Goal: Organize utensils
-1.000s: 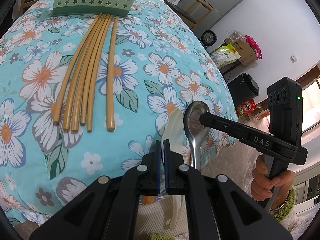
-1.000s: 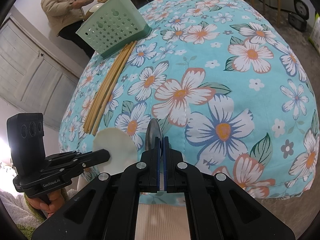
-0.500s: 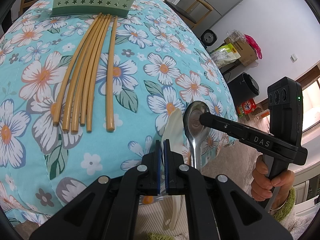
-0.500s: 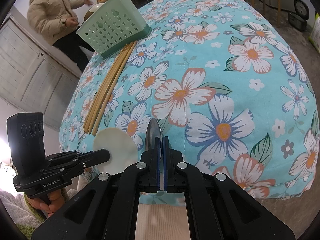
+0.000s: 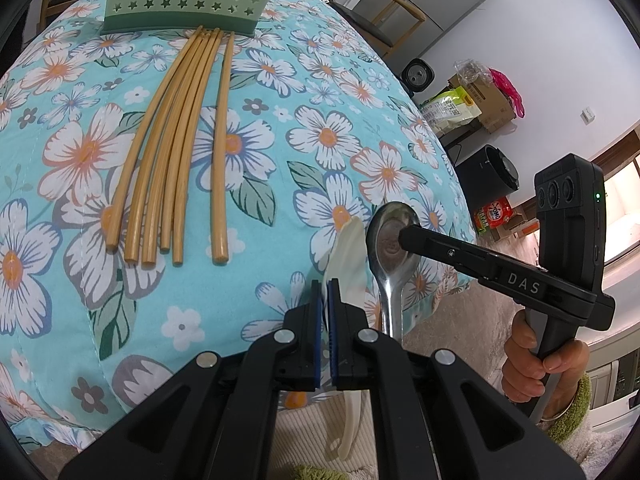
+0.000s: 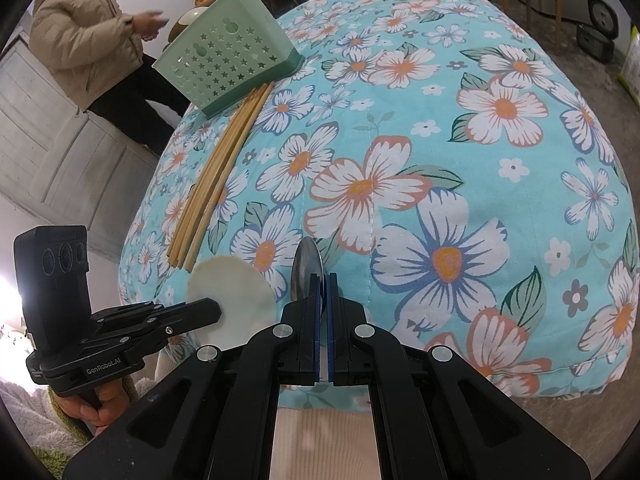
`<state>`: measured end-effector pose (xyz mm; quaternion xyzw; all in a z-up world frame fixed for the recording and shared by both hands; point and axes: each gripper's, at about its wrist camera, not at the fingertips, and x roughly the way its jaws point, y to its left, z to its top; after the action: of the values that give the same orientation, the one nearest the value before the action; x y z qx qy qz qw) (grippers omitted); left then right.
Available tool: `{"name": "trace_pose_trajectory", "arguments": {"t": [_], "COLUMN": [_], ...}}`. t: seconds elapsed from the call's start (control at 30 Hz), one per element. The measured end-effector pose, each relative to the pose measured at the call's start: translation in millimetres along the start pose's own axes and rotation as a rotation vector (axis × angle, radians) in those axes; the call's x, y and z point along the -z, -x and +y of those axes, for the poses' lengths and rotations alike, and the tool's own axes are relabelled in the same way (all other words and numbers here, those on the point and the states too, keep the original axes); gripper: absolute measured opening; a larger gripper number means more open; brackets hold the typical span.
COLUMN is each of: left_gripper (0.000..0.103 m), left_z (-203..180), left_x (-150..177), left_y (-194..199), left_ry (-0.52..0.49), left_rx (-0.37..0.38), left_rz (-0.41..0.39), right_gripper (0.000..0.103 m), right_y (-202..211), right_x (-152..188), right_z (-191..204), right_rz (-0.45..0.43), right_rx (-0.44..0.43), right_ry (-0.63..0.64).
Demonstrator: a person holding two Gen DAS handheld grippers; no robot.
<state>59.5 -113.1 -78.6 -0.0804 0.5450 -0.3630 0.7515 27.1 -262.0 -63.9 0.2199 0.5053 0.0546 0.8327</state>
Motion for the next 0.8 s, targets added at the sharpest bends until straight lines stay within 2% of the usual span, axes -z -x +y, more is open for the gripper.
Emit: {"name": "trace_pose_trajectory", "arguments": {"t": [0.8], "left_gripper": [0.002], "left_z": [0.0], "left_x": [0.4], "left_y": [-0.2], "left_ry": [0.0], "left_rx": [0.0], "left_rz": [0.001], "right_gripper": [0.001], "right_y": [0.1], "right_x": [-1.1], "right_z": [0.8], "right_rz": [0.003], "right_rx": [0.003], "right_ry": [0.004]}}
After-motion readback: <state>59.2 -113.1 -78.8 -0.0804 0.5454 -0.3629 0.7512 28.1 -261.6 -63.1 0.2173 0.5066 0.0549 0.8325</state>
